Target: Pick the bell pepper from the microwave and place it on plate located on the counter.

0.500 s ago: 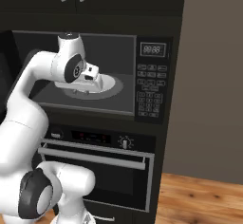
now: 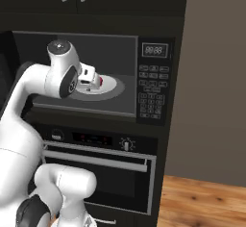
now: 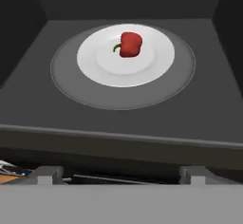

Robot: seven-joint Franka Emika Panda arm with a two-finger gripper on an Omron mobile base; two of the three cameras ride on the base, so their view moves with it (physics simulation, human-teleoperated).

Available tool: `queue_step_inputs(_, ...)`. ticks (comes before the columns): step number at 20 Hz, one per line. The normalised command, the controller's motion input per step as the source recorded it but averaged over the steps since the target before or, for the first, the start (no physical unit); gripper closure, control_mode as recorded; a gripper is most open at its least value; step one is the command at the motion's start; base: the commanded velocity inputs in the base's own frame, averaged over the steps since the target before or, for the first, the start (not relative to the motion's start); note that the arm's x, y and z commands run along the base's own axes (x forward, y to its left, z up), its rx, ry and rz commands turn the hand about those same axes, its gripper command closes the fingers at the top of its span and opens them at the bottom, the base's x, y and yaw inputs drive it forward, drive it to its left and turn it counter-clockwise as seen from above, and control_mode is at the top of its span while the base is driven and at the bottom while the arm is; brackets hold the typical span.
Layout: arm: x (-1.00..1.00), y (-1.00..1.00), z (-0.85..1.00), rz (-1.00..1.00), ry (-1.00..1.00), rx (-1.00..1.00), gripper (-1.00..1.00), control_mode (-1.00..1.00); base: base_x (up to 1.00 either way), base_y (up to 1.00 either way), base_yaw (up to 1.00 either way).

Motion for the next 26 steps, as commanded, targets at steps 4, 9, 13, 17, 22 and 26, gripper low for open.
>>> queue_step_inputs(4, 0.75, 0.00, 0.00, -0.01, -0.21, 0.07, -1.00, -1.00, 0.00, 0.00, 0.00)
queue_step_inputs(9, 1.00, 0.00, 0.10, -0.01, 0.06, 0.03, -1.00, -1.00, 0.00, 0.00, 0.00)
queue_step_inputs(13, 1.00, 0.00, 0.00, 0.00, 0.19, 0.00, -1.00, -1.00, 0.00, 0.00, 0.00)
queue_step_inputs(17, 0.92, 0.11, -0.23, 0.00, 0.19, 0.00, -1.00, -1.00, 0.00, 0.00, 0.00)
queue_step_inputs(22, 0.70, 0.31, -0.68, 0.00, 0.02, 0.00, -1.00, -1.00, 0.00, 0.00, 0.00)
queue_step_inputs(26, 0.56, 0.09, -0.09, 0.00, 0.00, 0.00, -1.00, -1.00, 0.00, 0.00, 0.00)
